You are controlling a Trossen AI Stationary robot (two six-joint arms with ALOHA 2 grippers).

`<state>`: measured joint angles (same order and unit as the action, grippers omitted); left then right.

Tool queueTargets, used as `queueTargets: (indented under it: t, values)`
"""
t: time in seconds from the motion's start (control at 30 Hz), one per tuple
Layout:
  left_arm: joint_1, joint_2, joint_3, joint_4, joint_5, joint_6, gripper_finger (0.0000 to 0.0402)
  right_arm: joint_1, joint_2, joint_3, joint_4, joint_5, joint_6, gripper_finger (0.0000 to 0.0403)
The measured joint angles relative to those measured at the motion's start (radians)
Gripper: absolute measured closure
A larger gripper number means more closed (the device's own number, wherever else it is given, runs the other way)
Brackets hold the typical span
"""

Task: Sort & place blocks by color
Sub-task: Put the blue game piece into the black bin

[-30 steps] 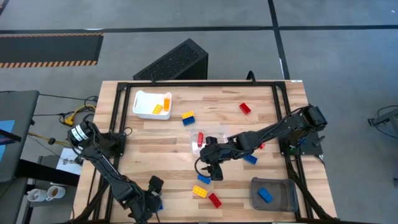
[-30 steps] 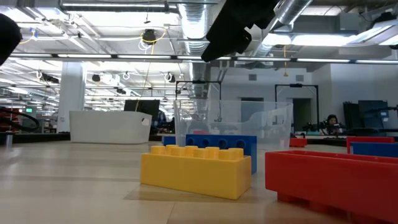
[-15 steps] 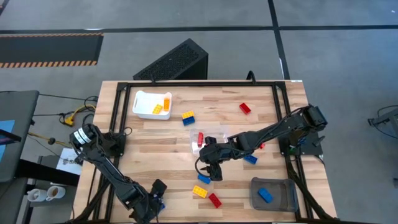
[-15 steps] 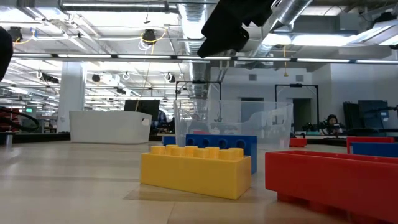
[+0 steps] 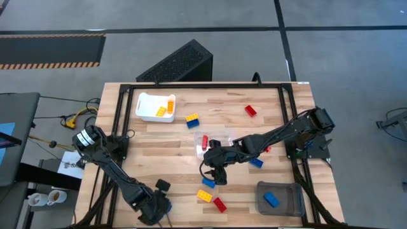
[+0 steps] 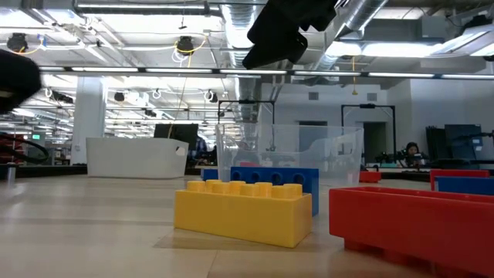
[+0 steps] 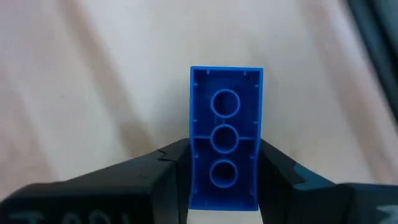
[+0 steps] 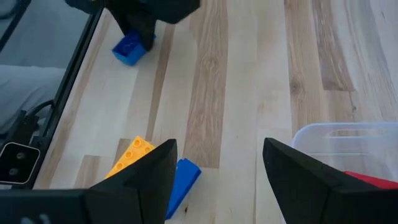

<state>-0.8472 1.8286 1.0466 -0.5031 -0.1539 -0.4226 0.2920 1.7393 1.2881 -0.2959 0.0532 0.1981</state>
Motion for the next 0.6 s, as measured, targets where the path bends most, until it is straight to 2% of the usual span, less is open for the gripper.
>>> queueTargets:
  t: [0.1, 0.2, 0.33, 0.4, 0.6]
  values:
    - [0.010, -0.012, -0.003, -0.020, -0.045, -0.032, 0.0304, 0.000, 0.000, 0.000, 0.000, 0.000, -0.018, 0.0143]
    - [0.010, -0.040, -0.011, -0.041, -0.163, -0.035, 0.0304, 0.000, 0.000, 0.000, 0.012, 0.000, -0.024, 0.0143]
    - [0.012, -0.134, -0.102, 0.071, -0.258, -0.058, 0.0304, 0.000, 0.000, 0.000, 0.035, -0.001, -0.045, 0.0143]
    - [0.016, -0.198, -0.208, 0.219, -0.268, -0.080, 0.0304, 0.000, 0.000, 0.000, 0.049, 0.000, -0.050, 0.0143]
    - [0.065, -0.423, -0.581, 0.796, -0.300, -0.137, 0.0304, -0.007, 0.000, 0.000, 0.078, -0.001, -0.076, 0.0143]
